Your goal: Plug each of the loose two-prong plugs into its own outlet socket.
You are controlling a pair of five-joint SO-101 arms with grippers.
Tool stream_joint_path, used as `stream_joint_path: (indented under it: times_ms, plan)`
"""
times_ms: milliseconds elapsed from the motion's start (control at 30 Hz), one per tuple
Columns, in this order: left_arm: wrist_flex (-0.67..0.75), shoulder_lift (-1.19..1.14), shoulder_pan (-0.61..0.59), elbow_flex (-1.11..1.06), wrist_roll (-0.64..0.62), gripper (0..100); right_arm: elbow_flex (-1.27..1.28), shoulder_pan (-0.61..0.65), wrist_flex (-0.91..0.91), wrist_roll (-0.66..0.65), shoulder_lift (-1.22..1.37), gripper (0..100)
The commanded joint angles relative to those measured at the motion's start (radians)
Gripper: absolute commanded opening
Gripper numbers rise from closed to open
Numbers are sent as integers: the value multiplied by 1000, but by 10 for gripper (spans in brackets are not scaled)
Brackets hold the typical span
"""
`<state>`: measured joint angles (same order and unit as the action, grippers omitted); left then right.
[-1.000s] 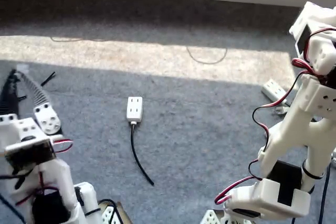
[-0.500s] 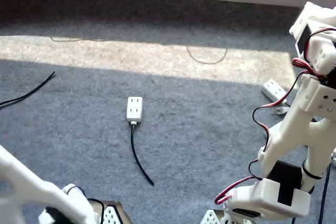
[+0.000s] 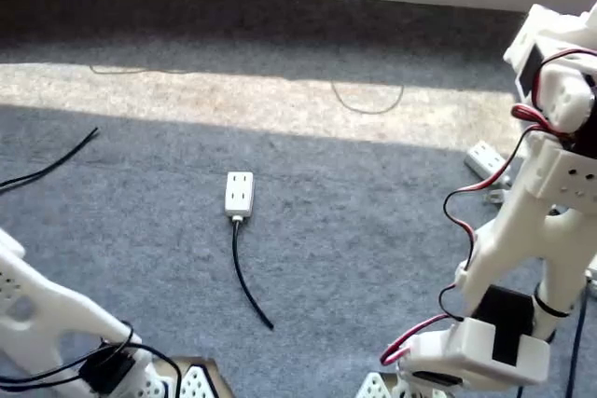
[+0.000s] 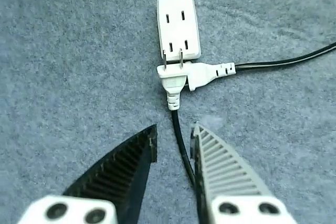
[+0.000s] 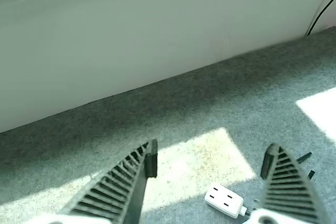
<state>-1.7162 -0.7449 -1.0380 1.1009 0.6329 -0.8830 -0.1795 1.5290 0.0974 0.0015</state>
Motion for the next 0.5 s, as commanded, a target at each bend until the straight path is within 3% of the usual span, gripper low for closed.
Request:
stream_joint_path:
  times_ms: [0, 267, 467]
  plan:
    - [-8, -182, -15, 228, 11, 120, -39, 16, 4, -8, -39, 313]
    - [43, -415, -56, 487, 12, 120, -39, 16, 4, -8, -38, 313]
    - [132, -522, -88, 541, 8, 120, -39, 16, 4, -8, -38, 313]
